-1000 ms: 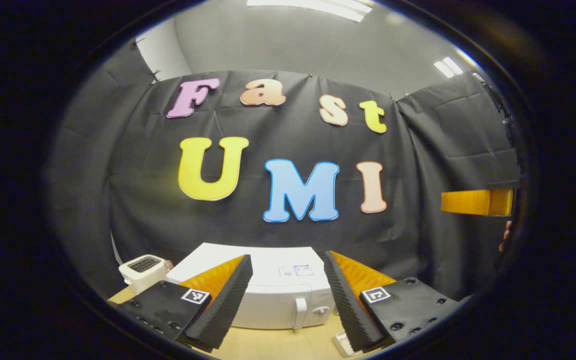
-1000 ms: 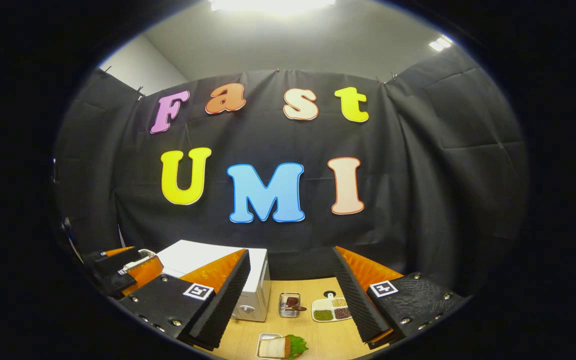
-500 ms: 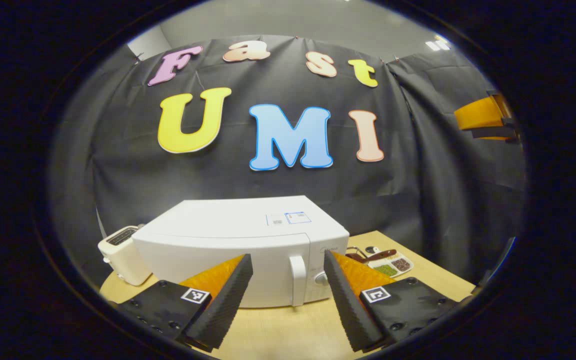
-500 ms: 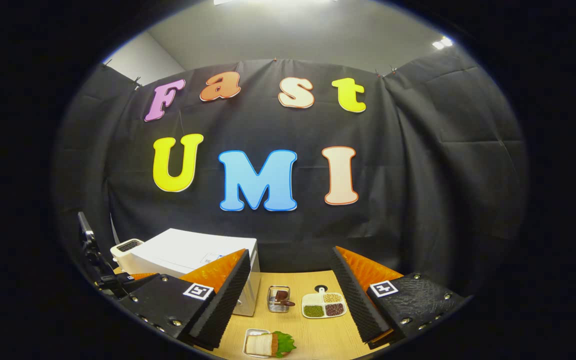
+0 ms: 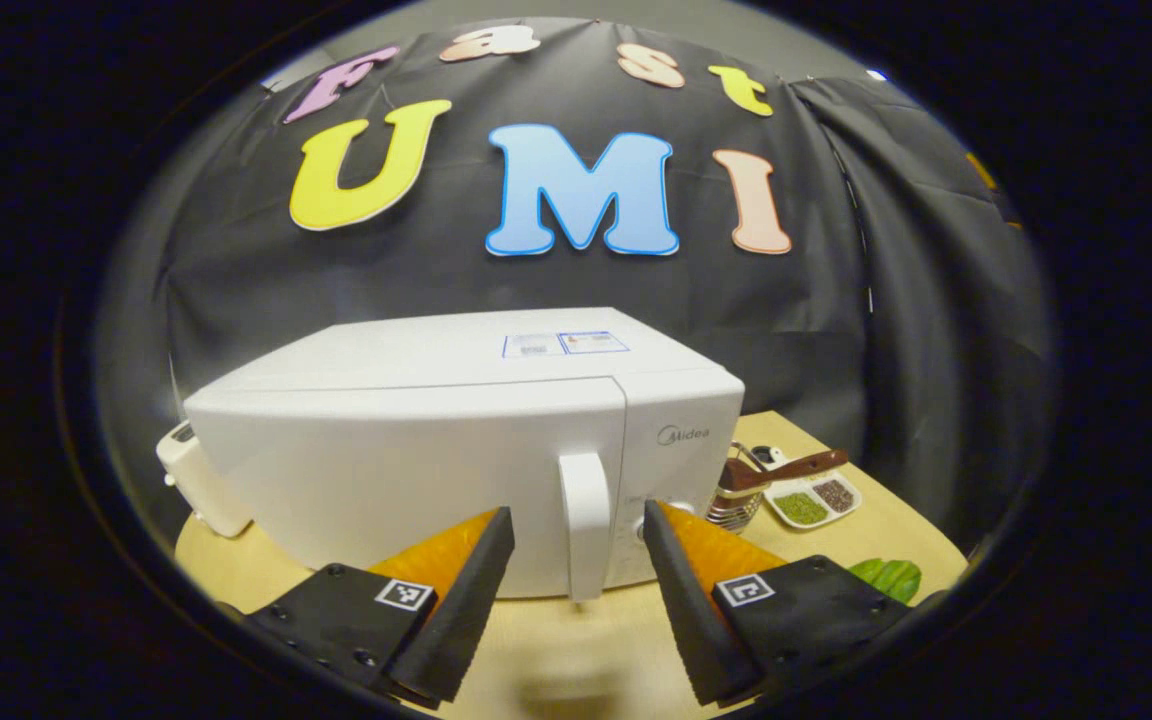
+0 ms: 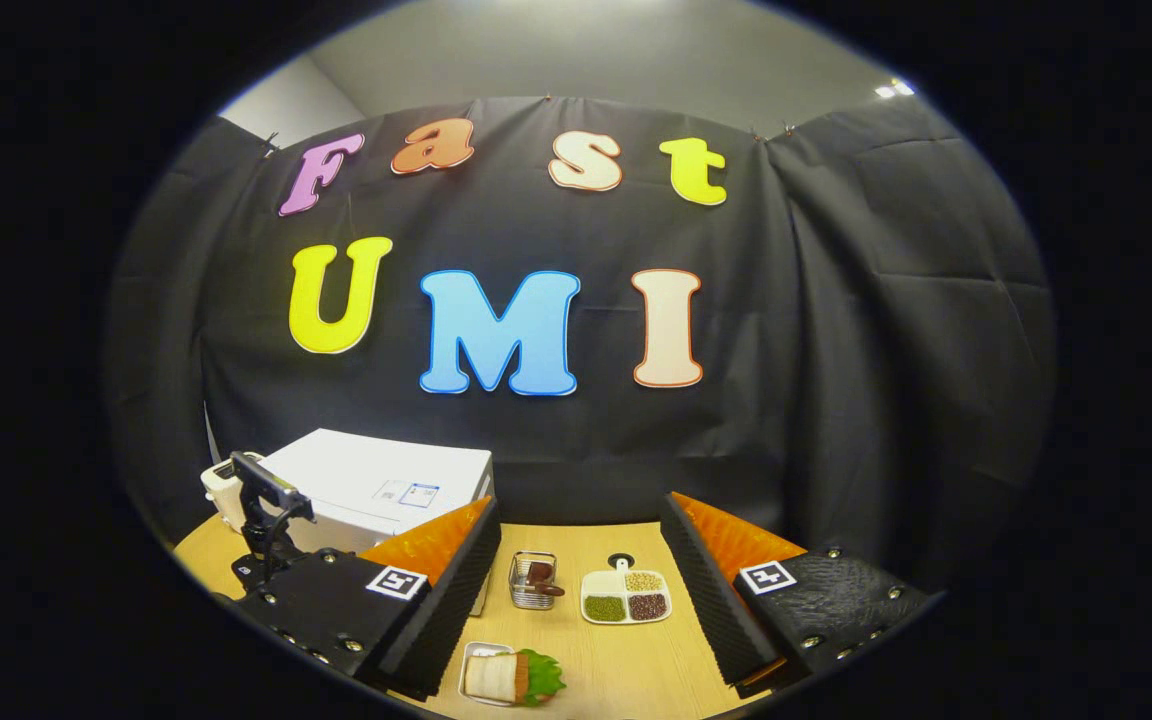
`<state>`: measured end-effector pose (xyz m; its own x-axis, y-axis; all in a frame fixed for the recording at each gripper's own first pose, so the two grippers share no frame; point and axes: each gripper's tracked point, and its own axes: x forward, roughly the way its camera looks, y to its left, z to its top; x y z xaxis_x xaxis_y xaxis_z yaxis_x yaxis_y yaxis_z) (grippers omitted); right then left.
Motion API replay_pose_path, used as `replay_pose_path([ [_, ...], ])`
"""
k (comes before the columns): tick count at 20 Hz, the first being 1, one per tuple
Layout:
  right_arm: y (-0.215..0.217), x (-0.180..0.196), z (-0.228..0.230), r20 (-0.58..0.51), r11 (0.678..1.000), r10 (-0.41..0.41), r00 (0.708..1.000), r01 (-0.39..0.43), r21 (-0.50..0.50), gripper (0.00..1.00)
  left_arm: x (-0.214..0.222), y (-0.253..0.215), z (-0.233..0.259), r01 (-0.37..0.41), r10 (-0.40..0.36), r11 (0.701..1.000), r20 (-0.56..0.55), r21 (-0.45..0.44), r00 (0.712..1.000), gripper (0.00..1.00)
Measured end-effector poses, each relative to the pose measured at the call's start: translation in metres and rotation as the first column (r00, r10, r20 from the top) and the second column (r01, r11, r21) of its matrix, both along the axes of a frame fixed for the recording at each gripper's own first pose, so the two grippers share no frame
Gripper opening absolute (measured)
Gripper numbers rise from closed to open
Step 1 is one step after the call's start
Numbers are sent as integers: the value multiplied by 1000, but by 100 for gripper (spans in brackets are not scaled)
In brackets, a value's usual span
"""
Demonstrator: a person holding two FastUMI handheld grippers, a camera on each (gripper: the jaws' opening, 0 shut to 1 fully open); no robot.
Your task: Open the microwave oven with the left hand, put the food in, and close the microwave oven.
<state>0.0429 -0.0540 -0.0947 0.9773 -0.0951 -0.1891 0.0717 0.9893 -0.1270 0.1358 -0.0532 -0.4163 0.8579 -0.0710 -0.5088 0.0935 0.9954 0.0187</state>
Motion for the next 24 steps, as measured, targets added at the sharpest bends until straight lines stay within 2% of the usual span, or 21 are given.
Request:
replay_pose_path([
  [3, -5, -1, -3, -6, 1000, -7, 1000, 7, 4, 98, 2, 0, -11, -9, 9, 1000, -24, 15, 1000, 82],
  [4, -5, -1, -3, -7, 1000, -9, 1000, 9, 4, 98, 3, 1, -14, -18, 18, 1000, -26, 23, 1000, 77],
  [5, -6, -2, -4, -9, 1000, -10, 1000, 10, 4, 98, 7, 2, -16, -17, 17, 1000, -24, 18, 1000, 67],
  [6, -7, -2, -4, -10, 1000, -12, 1000, 12, 5, 98, 4, -3, -17, -9, 9, 1000, -31, 9, 999, 48],
  [10, -5, -4, -8, -20, 1000, -8, 1000, 8, 10, 98, 4, -6, -17, -14, 15, 1000, -42, 18, 999, 27],
  [11, -4, -4, -8, -20, 1000, -6, 1000, 6, 12, 98, 3, -6, -16, -16, 16, 1000, -49, 10, 999, 25],
  [14, -4, -7, -7, -17, 1000, -6, 1000, 6, 6, 98, 2, -6, -16, -5, 6, 1000, -60, 22, 998, 12],
  [17, -6, -9, -6, -14, 1000, -9, 1000, 9, 12, 98, 3, -6, -17, 16, -16, 1000, -73, -7, 997, 12],
  [19, -9, -9, -5, -11, 1000, -16, 1000, 16, 15, 98, 3, -6, -16, 28, -27, 1000, -81, 10, 996, 7],
  [24, -12, -11, -8, -16, 999, -29, 999, 29, 15, 98, 2, -6, -15, 45, -44, 999, -96, 8, 994, 7],
])
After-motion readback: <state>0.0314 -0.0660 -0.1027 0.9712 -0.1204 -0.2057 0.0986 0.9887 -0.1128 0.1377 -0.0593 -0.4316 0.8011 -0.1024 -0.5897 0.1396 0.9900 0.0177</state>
